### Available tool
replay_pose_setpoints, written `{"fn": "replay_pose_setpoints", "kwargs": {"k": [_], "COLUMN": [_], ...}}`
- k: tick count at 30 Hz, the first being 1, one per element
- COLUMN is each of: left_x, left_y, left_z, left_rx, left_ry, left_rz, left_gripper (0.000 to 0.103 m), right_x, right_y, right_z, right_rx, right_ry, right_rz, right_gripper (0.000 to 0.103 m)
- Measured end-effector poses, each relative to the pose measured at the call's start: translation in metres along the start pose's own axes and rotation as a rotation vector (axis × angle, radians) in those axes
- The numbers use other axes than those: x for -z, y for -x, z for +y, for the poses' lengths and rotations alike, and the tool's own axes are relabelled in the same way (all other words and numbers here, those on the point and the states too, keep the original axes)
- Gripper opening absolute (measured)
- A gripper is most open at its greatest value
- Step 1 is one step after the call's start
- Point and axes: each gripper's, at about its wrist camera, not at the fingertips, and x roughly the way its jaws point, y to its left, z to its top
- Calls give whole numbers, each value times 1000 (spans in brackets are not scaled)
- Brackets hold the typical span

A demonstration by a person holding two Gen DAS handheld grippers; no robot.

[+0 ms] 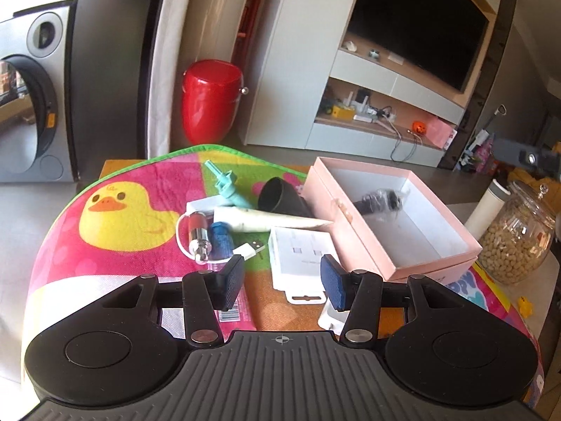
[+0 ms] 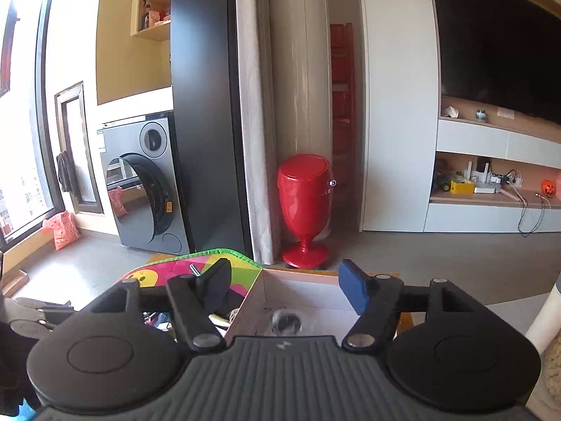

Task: Organize rigid objects
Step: 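Drop the earbud case into the pink box with the left gripper while the right grasps the plastic-bagged black cable, then release the bagged cable into the pink box with the right gripper while the left grasps the white cable box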

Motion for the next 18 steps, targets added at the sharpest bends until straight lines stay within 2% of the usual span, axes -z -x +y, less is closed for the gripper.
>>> {"fn": "replay_pose_setpoints", "kwargs": {"k": [3, 4, 5, 7, 9, 10, 12, 14, 18], "left_x": [-1, -3, -5, -14, -25, -29, -34, -39, -46], "left_y": [-11, -18, -26, -48, -74, -87, -114, -126, -140], "left_z": [4, 4, 3, 1, -5, -9, -19, -23, -16], "left_rx": [7, 21, 37, 55, 63, 52, -18, -49, -36], "left_ry": [47, 62, 77, 105, 114, 101, 33, 6, 64], "left_rz": [9, 18, 31, 60, 120, 160, 231, 240, 232], "left_gripper": [52, 52, 52, 52, 52, 52, 51, 49, 50], "right_x": [34, 45, 56, 75, 97, 106, 121, 133, 146], "right_y": [7, 6, 4, -4, -8, -9, -10, -7, -4], "right_z": [21, 28, 33, 39, 45, 49, 54, 54, 52], "right_rx": [112, 129, 94, -39, -91, -95, -95, -94, -107], "right_ry": [49, 73, 97, 88, 47, 44, 50, 56, 70], "right_rz": [-79, -66, -22, 103, 178, 198, 218, 222, 226], "right_gripper": [75, 75, 75, 75, 75, 75, 75, 75, 75]}}
